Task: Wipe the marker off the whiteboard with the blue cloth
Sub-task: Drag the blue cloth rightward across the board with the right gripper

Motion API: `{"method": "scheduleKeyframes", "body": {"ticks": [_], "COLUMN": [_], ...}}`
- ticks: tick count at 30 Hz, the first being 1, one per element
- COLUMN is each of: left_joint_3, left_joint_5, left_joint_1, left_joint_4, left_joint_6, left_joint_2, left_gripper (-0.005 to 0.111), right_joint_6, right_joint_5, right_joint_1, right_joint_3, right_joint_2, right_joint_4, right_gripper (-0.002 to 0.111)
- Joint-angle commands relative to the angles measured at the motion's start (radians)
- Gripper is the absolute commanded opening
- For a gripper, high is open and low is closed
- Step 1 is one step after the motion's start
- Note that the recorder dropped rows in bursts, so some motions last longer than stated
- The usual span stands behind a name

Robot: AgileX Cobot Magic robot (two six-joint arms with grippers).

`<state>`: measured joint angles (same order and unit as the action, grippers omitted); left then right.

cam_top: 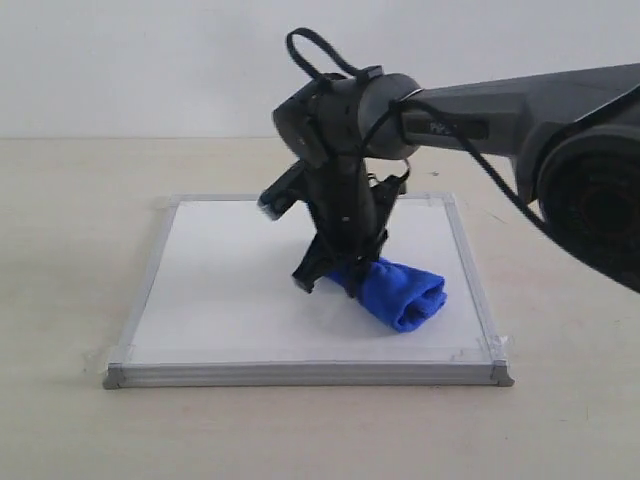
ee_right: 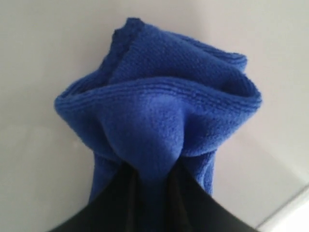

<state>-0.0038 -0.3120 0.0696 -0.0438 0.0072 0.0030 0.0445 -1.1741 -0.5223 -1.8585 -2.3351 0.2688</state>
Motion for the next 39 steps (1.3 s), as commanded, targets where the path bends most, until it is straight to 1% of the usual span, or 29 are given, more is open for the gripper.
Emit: {"method": "scheduleKeyframes", "body": {"ticks": [1,4,7,12,14,16,19,21,23,28,30,32,35,37,39], "left_joint_3": [0.004,0.004,0.004,0.004,0.004,0.004,0.004,0.004,0.004,0.004,0.004,0.004,0.004,0.004,0.004], "left_joint_5": [0.009,0.009,0.009,0.008,0.008,0.008,0.008,0.008,0.008,0.009,0.009,0.009,0.009,0.009,0.009], "left_joint_1": [0.001,0.001,0.001,0.001,0.001,0.001,0.001,0.001,0.001,0.001,0.001,0.001,0.001,0.001,0.001], "left_joint_4": [0.003,0.003,0.003,0.003,0.003,0.003,0.003,0.003,0.003,0.003,0.003,0.003,0.003,0.003,0.003], "left_joint_6": [0.0,0.0,0.0,0.0,0.0,0.0,0.0,0.0,0.0,0.0,0.0,0.0,0.0,0.0,0.0], "left_joint_2": [-0.003,-0.003,-0.003,-0.003,-0.003,-0.003,-0.003,-0.003,-0.003,-0.003,-0.003,-0.003,-0.003,-0.003,-0.003], "left_gripper": [0.005,0.005,0.005,0.005,0.005,0.005,0.005,0.005,0.005,0.005,0.005,0.005,0.005,0.005,0.005], "right_joint_6": [-0.076,-0.061,-0.015,0.087,0.124,0.141,0.06,-0.032,-0.074,-0.166,-0.176,-0.178,-0.134,-0.078,-0.038], "right_joint_5": [-0.047,-0.047,-0.027,0.197,0.242,0.256,0.225,0.157,0.082,-0.018,-0.036,-0.047,-0.007,0.057,0.131], "right_joint_1": [0.126,0.142,0.118,0.029,-0.007,-0.038,-0.041,-0.018,0.007,0.074,0.09,0.092,0.084,0.054,0.018], "right_joint_3": [0.022,0.022,0.022,0.022,0.022,0.022,0.022,0.022,0.022,0.022,0.022,0.022,0.022,0.022,0.022], "right_joint_2": [0.004,0.004,0.004,0.004,0.004,0.004,0.002,-0.002,-0.004,-0.004,0.0,0.0,0.0,0.0,0.0], "right_joint_4": [0.044,-0.043,-0.196,-0.404,-0.443,-0.414,-0.258,-0.112,-0.009,0.182,0.181,0.139,-0.032,-0.151,-0.212], "right_gripper": [0.0,0.0,0.0,0.0,0.0,0.0,0.0,0.0,0.0,0.0,0.0,0.0,0.0,0.0,0.0]}}
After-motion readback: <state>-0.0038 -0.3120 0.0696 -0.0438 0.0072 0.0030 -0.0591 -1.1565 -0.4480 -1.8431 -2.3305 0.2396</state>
